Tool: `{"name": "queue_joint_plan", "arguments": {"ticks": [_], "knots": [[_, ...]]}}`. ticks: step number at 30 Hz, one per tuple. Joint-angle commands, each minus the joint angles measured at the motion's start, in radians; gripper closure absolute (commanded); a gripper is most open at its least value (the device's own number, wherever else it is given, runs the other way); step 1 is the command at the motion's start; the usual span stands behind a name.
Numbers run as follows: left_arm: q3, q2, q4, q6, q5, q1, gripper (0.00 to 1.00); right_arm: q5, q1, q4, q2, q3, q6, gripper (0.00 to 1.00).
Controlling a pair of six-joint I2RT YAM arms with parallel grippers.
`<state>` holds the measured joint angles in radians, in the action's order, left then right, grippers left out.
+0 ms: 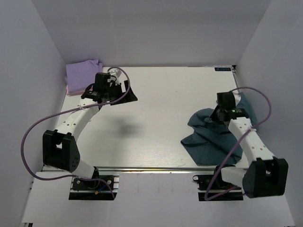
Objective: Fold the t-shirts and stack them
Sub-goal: Flatten out the tshirt
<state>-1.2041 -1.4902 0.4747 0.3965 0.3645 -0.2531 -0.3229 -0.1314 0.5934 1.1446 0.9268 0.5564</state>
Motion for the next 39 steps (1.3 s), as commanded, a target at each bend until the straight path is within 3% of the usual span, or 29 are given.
{"name": "queue_joint_plan", "arguments": {"ticks": [1, 6, 10, 14, 17, 22, 26, 29, 35, 37, 39], "knots": [[0.001, 0.048, -0.041, -0.018, 0.048, -0.018, 0.00, 0.053, -0.002, 0.062, 0.044, -0.081, 0.121, 1.00], [0.038, 0.068, -0.059, -0.018, 0.016, -0.029, 0.00, 0.214, -0.022, -0.001, 0.144, -0.233, 0.138, 1.00], [0.061, 0.068, -0.059, -0.018, 0.016, -0.047, 0.00, 0.350, -0.069, -0.081, 0.222, -0.238, 0.129, 1.00], [0.097, 0.068, -0.048, -0.018, 0.007, -0.048, 0.00, 0.513, -0.184, -0.281, 0.328, -0.217, 0.169, 1.00], [0.106, 0.077, 0.004, -0.009, -0.025, -0.057, 0.00, 0.550, -0.307, -0.339, 0.477, -0.102, 0.189, 1.00], [0.115, 0.152, 0.099, -0.008, -0.151, -0.057, 0.00, 0.701, -0.499, -0.475, 0.743, 0.275, 0.218, 1.00], [0.133, 0.244, 0.131, 0.010, -0.223, -0.057, 0.00, 0.719, -0.542, -0.477, 0.756, 0.460, 0.148, 1.00], [0.143, 0.281, 0.131, 0.021, -0.257, -0.057, 0.00, 0.629, -0.527, -0.396, 0.654, 0.468, 0.102, 1.00], [0.176, 0.228, 0.068, 0.021, -0.152, -0.057, 0.00, 0.049, -0.476, -0.065, 0.271, 0.322, 0.074, 1.00], [0.185, 0.185, 0.038, 0.001, -0.109, -0.057, 0.00, -0.194, -0.444, 0.110, 0.210, 0.313, 0.123, 1.00], [0.186, 0.159, 0.015, -0.011, -0.052, -0.057, 0.00, -0.327, -0.398, 0.261, 0.100, 0.342, 0.208, 1.00]]}}
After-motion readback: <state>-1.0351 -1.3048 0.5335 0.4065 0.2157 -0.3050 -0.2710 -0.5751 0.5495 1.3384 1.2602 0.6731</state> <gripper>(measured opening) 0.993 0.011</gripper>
